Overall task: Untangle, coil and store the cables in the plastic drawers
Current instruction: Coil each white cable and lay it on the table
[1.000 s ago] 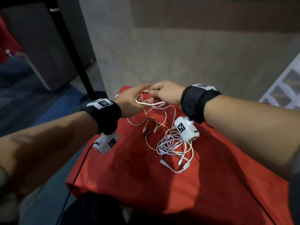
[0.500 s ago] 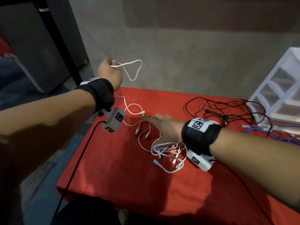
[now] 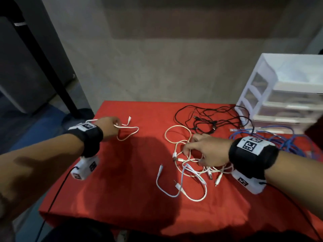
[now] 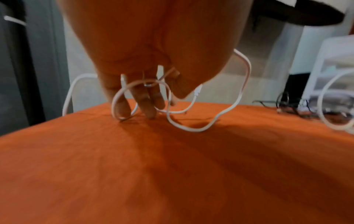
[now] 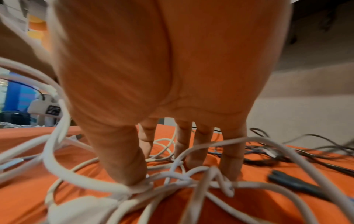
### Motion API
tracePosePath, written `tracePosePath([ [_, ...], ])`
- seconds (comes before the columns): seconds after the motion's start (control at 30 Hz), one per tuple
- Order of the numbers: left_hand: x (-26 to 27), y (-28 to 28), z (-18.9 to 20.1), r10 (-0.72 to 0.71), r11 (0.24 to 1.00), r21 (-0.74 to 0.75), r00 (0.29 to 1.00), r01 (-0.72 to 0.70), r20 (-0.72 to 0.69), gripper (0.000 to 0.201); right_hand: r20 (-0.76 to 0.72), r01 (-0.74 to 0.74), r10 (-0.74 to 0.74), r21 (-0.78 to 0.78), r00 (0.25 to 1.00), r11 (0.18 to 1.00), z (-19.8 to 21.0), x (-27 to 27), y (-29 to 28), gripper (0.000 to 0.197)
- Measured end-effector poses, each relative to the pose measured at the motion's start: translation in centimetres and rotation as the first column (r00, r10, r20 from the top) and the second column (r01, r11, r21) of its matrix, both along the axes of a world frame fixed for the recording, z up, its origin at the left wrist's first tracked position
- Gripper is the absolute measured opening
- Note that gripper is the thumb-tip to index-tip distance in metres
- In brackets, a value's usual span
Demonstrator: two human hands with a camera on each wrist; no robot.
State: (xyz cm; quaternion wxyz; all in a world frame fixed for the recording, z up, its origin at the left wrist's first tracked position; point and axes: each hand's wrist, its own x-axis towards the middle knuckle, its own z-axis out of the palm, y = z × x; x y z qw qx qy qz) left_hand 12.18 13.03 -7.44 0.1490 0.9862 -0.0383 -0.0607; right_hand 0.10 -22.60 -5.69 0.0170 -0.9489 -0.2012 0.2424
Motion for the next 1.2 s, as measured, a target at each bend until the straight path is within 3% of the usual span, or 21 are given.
tracePosePath([
  [0.17, -1.8, 0.9, 0.0, -0.053, 0.993, 0.101, 0.999, 0.053, -0.002, 0.073, 0.009, 0.040, -0.042, 0.120, 0.999, 0.992, 0.2, -1.6, -2.1, 0.054],
  [0.27, -2.2, 1.2, 2.3, -0.020, 0.954, 0.294, 0.990, 0.060, -0.137, 0.108, 0.063, 0.071, -0.088, 0.234, 0.994, 0.970, 0.9, -1.9, -2.4, 0.047],
  [0.4, -3.4, 0.1, 6.4, 0.031, 0.811, 0.568, 0.960, 0.139, -0.279, 0.121, 0.084, 0.129, -0.159, 0.289, 0.984, 0.949, 0.5, -1.8, -2.4, 0.018],
  [0.47, -4.3, -1.3, 8.2, 0.013, 0.791, 0.593, 0.963, 0.155, -0.269, 0.128, 0.111, 0.179, -0.229, 0.347, 0.967, 0.921, 0.1, -1.8, -2.4, 0.006],
  [0.5, -4.7, -2.2, 8.9, -0.018, 0.802, 0.577, 0.971, 0.157, -0.239, 0.129, 0.125, 0.201, -0.267, 0.385, 0.956, 0.901, 0.2, -1.7, -2.4, 0.011],
  [0.6, -5.7, -5.6, 9.5, -0.225, 0.883, 0.403, 0.971, 0.241, -0.088, 0.115, 0.178, 0.204, -0.364, 0.572, 0.914, 0.794, 1.7, -1.7, -2.1, 0.020],
  [0.67, -6.7, -8.7, 8.8, -0.487, 0.868, 0.177, 0.865, 0.463, 0.123, 0.098, 0.178, 0.160, -0.393, 0.709, 0.902, 0.687, 2.8, -1.9, -1.8, 0.020],
  [0.77, -9.1, -13.8, 7.5, -0.720, 0.609, -0.041, 0.573, 0.792, 0.391, 0.066, 0.103, 0.109, -0.416, 0.883, 0.904, 0.456, 3.5, -2.9, -0.8, 0.018],
  [0.8, -9.6, -15.1, 7.0, -0.725, 0.554, -0.088, 0.532, 0.828, 0.437, 0.053, 0.083, 0.082, -0.425, 0.931, 0.901, 0.356, 3.6, -3.4, -0.5, 0.017],
  [0.87, -10.1, -16.8, 6.5, -0.681, 0.574, -0.191, 0.594, 0.796, 0.429, 0.024, 0.042, 0.049, -0.459, 0.981, 0.888, 0.186, 3.4, -3.9, -0.3, 0.018],
  [0.93, -9.6, -17.0, 6.8, -0.613, 0.658, -0.270, 0.708, 0.703, 0.352, 0.019, -0.021, 0.073, -0.481, 0.993, 0.876, 0.089, 3.1, -3.6, -0.9, 0.020],
  [0.97, -9.1, -16.7, 7.1, -0.586, 0.691, -0.265, 0.736, 0.672, 0.338, 0.024, -0.037, 0.087, -0.494, 0.993, 0.869, 0.077, 3.0, -3.4, -1.4, 0.020],
  [1.03, -8.2, -16.1, 8.3, -0.545, 0.757, -0.216, 0.779, 0.616, 0.311, 0.028, -0.014, 0.094, -0.520, 0.987, 0.854, 0.128, 3.0, -2.9, -2.5, 0.019],
  [1.2, -7.4, -14.1, 10.3, -0.465, 0.825, -0.154, 0.809, 0.543, 0.360, 0.025, 0.088, 0.100, -0.455, 0.922, 0.886, 0.373, 2.4, -3.0, -2.6, 0.019],
])
